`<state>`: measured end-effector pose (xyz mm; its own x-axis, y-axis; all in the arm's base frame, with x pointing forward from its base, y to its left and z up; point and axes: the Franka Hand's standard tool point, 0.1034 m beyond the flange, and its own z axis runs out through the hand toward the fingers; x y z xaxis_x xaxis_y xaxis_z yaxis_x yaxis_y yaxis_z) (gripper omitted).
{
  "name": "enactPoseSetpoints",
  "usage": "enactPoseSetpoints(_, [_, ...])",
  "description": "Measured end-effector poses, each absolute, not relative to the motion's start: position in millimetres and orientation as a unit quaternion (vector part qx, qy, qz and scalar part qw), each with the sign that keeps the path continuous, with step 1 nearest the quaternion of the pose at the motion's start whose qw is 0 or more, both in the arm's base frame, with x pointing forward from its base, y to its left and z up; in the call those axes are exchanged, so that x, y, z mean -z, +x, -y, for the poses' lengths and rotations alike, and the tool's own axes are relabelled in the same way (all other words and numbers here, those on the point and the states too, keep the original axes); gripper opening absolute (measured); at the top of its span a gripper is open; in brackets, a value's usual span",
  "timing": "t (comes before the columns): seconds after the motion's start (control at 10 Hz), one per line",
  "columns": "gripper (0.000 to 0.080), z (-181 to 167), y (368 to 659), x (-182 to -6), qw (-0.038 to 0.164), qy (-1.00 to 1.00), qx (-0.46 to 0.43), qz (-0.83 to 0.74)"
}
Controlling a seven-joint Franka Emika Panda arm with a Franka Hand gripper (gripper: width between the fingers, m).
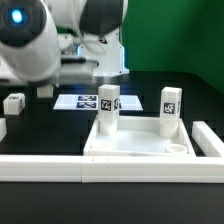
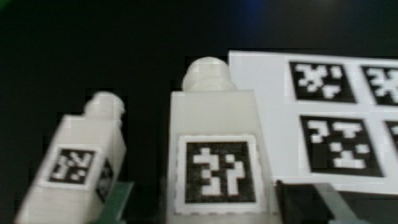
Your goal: Assemble square table
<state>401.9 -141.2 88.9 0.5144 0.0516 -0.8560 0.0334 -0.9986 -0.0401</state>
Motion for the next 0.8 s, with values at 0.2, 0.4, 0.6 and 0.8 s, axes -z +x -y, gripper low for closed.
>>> enactPoseSetpoints(0.2, [0.0291, 139, 412, -116.2, 0.008, -0.877, -0.479, 0.021])
enactPoseSetpoints(0.4, [0.0291, 139, 423, -113.2, 0.003, -0.905, -0.423, 0.03])
enactPoseSetpoints(0.6, [0.0291, 139, 432, -115.6, -0.002, -0.941, -0.335, 0.039])
enactPoseSetpoints(0.8, [0.0291, 118, 474, -156.9, -0.017, -0.957, -0.286, 0.038])
